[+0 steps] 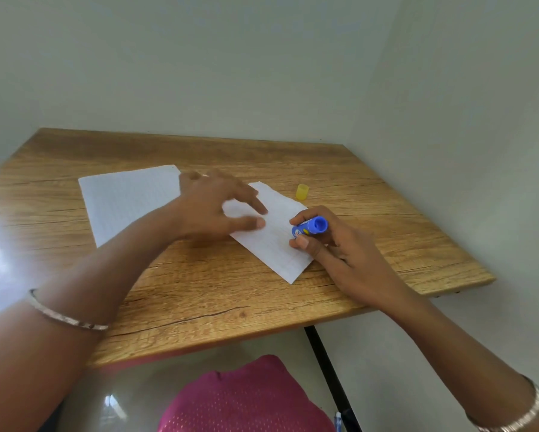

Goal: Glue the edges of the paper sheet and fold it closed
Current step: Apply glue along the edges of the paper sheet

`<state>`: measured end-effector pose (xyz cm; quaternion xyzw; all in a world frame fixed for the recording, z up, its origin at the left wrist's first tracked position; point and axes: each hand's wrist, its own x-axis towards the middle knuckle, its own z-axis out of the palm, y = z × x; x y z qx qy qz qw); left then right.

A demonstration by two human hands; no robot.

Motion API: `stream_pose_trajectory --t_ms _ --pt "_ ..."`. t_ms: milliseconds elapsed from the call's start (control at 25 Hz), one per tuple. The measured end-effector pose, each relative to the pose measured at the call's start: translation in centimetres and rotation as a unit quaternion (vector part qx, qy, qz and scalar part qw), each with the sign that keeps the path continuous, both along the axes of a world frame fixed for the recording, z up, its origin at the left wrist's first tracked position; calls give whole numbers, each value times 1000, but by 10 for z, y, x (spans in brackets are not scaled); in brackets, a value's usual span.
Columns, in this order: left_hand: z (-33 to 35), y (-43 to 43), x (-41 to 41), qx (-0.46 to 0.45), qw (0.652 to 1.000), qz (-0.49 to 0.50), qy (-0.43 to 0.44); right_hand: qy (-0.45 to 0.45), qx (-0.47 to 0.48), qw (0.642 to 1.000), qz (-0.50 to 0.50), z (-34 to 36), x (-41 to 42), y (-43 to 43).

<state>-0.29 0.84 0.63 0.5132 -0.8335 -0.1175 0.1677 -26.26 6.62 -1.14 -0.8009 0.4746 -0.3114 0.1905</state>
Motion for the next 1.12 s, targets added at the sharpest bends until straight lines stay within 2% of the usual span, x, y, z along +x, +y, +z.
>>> stream_pose_trajectory --t_ms 80,160,240,480,1120 --pt "-4 8 -16 7 995 -31 -90 -46 16 999 4 4 2 2" --pt "-5 10 -22 1 994 -47 -101 -121 31 992 -5 7 3 6" --pt "-6 8 -19 -8 994 -46 -101 -149 31 988 -10 9 2 12" --pt "-8 9 -20 -22 995 -33 -91 -69 34 997 17 7 6 28" --pt "-5 11 -23 -16 992 -33 -124 37 -53 998 14 0 4 11"
